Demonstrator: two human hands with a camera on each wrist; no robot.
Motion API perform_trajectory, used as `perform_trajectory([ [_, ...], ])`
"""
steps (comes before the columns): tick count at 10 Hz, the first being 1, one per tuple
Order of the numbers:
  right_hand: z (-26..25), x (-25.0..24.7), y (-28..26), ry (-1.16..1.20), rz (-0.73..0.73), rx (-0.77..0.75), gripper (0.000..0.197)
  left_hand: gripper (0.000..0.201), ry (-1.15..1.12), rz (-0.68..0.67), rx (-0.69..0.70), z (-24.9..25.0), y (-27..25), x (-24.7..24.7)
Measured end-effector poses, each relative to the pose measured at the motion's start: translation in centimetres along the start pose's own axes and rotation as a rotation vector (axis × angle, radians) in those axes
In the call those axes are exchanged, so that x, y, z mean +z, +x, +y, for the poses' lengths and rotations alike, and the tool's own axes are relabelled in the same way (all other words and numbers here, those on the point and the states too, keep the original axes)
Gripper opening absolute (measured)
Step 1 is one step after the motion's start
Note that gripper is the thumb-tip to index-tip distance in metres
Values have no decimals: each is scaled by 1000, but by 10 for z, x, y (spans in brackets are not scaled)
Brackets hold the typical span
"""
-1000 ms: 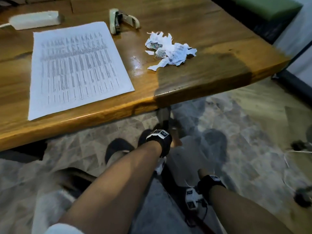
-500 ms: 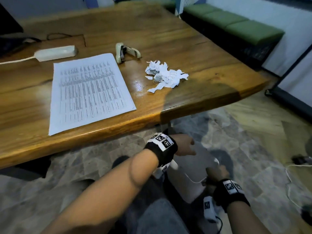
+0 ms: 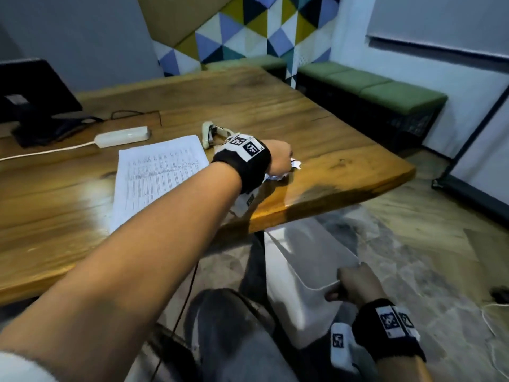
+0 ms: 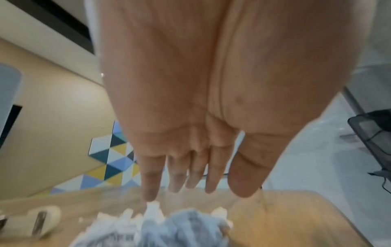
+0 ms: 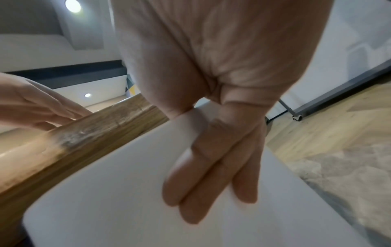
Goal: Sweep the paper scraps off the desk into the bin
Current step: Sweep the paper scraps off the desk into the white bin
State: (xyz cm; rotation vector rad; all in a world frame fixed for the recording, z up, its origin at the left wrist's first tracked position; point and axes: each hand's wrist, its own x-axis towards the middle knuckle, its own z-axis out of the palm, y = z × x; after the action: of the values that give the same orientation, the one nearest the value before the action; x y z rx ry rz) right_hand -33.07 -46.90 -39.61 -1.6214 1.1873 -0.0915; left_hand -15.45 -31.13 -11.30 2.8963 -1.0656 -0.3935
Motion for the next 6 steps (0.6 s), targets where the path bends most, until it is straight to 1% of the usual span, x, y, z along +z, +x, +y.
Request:
perform_trajectory([
  [1,-41,-14,-67,142,-155,66,28,35,-10,-82,-3,7,-4,13],
  [2,-48,-19,-73,126,-187,85,18,33,43,-135,49,5,-5,29],
  [3,-49,-18,-70,141,-200,94,15,36,-22,-69,53,-2,-7,28],
  [4,-55,-17,-68,116,-177,91,16,40,-76,58,-3,-22,3,7],
  [5,-59,-16,-68,108,-181,96,21,42,-49,79,-116,-46,24,-6],
  [6,-60,-13,-62,116,-177,88,32,52,3,-9,-211,-55,34,3],
])
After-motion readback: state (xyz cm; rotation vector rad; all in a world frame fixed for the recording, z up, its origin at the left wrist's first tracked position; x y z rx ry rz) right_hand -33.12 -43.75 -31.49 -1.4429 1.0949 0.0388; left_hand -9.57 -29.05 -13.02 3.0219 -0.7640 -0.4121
